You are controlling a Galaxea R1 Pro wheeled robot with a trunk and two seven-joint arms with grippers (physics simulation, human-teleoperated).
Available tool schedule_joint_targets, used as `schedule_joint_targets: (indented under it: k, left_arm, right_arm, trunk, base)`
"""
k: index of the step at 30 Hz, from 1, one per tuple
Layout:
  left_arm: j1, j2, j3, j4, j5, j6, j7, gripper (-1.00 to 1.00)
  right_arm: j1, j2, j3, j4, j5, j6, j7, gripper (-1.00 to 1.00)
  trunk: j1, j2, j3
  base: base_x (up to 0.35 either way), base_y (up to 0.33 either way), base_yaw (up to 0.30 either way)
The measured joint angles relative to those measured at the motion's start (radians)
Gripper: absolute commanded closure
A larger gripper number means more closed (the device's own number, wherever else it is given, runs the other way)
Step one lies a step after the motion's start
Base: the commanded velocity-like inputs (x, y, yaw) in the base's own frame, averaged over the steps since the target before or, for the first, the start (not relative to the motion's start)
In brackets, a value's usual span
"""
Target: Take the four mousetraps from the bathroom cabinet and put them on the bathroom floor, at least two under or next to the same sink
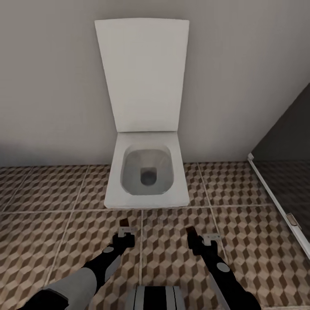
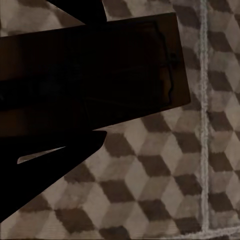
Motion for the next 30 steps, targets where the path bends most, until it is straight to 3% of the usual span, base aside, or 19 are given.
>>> schedule_joint_targets:
  k: [4, 8, 30]
  left_arm:
    - [0.000, 0.000, 0.000, 0.000, 0.000, -0.001, 0.000, 1.00]
    - [0.000, 0.000, 0.000, 0.000, 0.000, 0.000, 0.001, 1.00]
    - [0.000, -0.008, 0.000, 0.088, 0.001, -0.001, 0.000, 1.00]
  right_arm:
    - [0.000, 0.037, 0.000, 0.022, 0.001, 0.000, 0.001, 1.00]
    - [0.000, 0.057, 0.000, 0.038, 0.000, 0.000, 0.003, 1.00]
    - [-0.003, 0.063, 0.000, 0.038, -0.001, 0.024, 0.008, 1.00]
  trunk:
    - [0.000, 0.000, 0.000]
    - [0.000, 0.000, 0.000]
    - [0.000, 0.000, 0.000]
  base:
    - [0.094, 0.000, 0.000]
    - [0.022, 0.000, 0.000]
    - [0.001, 0.000, 0.000]
